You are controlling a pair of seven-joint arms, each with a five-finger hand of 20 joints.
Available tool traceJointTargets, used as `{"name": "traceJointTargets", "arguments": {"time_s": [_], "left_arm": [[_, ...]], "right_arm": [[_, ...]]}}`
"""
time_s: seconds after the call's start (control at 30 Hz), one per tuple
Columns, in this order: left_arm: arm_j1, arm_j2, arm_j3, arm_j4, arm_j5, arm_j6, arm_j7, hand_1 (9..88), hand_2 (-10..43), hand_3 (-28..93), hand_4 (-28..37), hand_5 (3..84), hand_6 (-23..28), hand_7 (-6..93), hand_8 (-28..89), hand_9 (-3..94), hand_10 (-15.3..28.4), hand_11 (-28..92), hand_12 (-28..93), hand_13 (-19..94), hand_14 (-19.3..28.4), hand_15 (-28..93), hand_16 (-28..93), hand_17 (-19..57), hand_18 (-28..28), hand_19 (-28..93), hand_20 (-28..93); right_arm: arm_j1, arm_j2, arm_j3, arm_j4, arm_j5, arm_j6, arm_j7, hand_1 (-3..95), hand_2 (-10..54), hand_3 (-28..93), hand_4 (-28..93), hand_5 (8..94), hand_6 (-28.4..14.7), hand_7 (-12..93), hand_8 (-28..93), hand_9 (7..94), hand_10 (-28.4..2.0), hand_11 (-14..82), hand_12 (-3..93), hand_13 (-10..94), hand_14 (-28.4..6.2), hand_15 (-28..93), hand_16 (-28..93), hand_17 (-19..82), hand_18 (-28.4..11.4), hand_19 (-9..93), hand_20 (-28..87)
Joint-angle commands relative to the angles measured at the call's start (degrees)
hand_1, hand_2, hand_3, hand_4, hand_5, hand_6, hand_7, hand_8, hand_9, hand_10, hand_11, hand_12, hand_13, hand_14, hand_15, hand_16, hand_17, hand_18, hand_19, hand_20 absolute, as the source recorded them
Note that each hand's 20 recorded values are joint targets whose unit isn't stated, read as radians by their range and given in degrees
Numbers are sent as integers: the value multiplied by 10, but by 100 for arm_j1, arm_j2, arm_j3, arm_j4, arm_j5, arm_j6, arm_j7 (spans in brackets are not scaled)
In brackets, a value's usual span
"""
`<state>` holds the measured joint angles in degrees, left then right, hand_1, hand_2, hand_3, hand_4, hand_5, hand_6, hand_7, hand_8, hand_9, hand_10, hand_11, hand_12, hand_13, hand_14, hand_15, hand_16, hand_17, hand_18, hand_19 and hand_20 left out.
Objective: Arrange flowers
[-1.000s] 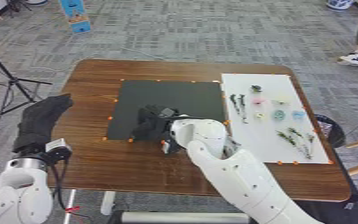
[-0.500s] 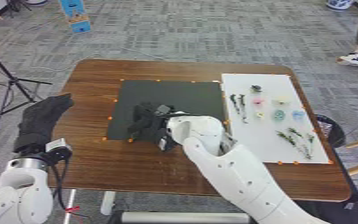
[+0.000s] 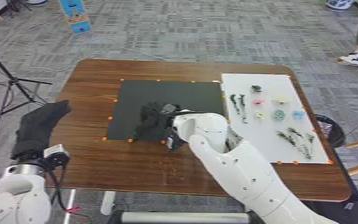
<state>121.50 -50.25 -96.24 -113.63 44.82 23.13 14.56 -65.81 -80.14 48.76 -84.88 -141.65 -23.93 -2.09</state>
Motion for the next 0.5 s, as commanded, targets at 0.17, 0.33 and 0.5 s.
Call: {"name": "traceJointTargets", "arguments": {"time_s": [0.17, 0.33, 0.5], "left_arm": [[-229, -143, 191, -24, 24, 123, -46, 260, 38, 728, -251, 550, 17, 194, -71, 510, 131, 213, 159, 365, 128, 109, 5, 89, 62, 21, 179], [-210, -171, 205, -35, 8, 110, -27, 260, 38, 728, -251, 549, 16, 194, -71, 509, 132, 212, 159, 365, 127, 109, 5, 88, 62, 22, 179], [-242, -187, 220, -43, -3, 122, -37, 260, 37, 728, -250, 549, 18, 193, -71, 511, 131, 215, 160, 365, 128, 109, 5, 87, 62, 21, 179]], "right_arm": [[66, -160, 125, 204, -315, 24, -158, 190, 68, 659, -47, 665, -44, 123, -66, 600, -137, 80, 142, 804, -105, 686, 417, 539, -231, 932, 573], [76, -168, 72, 197, -318, -3, -145, 190, 67, 658, -57, 649, -48, 119, -66, 584, -139, 78, 141, 796, -107, 690, 417, 532, -233, 932, 567], [112, -179, -2, 186, -256, 65, -92, 190, 67, 656, -61, 646, -48, 119, -65, 582, -138, 78, 141, 793, -107, 692, 414, 527, -233, 932, 563]]}}
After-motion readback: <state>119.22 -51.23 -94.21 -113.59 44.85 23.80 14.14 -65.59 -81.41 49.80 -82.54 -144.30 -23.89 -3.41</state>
